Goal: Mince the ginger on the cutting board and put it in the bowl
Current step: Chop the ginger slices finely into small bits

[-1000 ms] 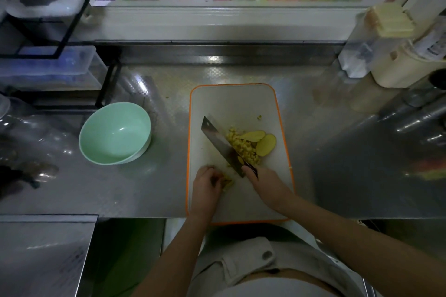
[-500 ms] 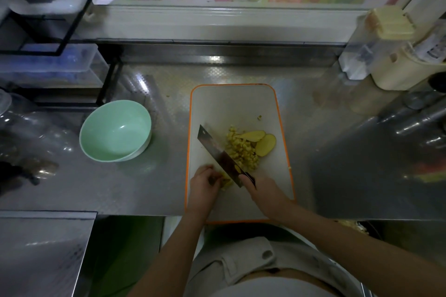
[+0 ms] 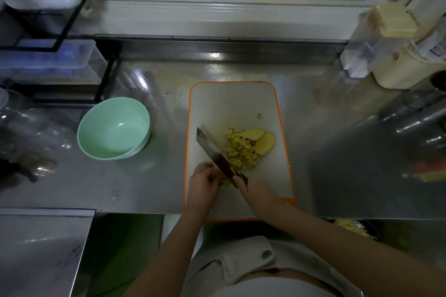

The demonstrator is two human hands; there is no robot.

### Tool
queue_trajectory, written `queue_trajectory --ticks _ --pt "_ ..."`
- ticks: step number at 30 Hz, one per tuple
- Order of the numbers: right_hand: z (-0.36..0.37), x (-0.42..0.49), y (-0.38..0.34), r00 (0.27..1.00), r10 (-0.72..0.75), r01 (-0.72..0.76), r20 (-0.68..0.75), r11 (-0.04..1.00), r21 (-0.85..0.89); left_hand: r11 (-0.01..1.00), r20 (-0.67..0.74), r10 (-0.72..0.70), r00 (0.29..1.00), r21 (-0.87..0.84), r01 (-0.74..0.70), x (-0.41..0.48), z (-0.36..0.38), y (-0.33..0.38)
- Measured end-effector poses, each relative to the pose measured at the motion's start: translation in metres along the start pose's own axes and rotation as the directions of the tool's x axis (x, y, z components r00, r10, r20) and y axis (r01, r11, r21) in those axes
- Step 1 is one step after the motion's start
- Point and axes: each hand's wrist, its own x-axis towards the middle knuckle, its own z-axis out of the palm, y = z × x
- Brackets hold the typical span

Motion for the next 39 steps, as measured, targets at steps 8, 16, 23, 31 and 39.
queue_trajectory --ticks 8,16,23,31,39 --pt "0.014 0.0 -0.001 0.997 0.032 -0.035 -0.077 0.999 -0.041 1.0 0.0 0.001 1.0 -0.009 -0.001 -0.001 0.003 -0.003" --pt "-0.009 0.013 0.01 1.0 0.005 -0.007 0.015 0.993 0.117 0.998 0.006 0.053 0.999 0.02 -0.054 -0.002 0.0 -0.002" --pt "-0.009 0.008 0.006 0.997 -0.043 0.051 -0.067 0.992 0.113 0.995 0.015 0.098 0.995 0.027 -0.099 -0.004 -0.003 -0.001" --pt "-0.019 -0.002 0.011 0.99 -0.087 0.107 -0.108 0.973 0.203 0.994 -0.015 0.106 0.994 0.021 -0.106 -0.01 -0.002 -0.008" --pt "-0.013 -0.008 0.009 0.998 -0.059 0.058 0.005 0.992 0.115 0.981 -0.015 0.158 0.987 0.118 -0.155 -0.015 0.004 -0.014"
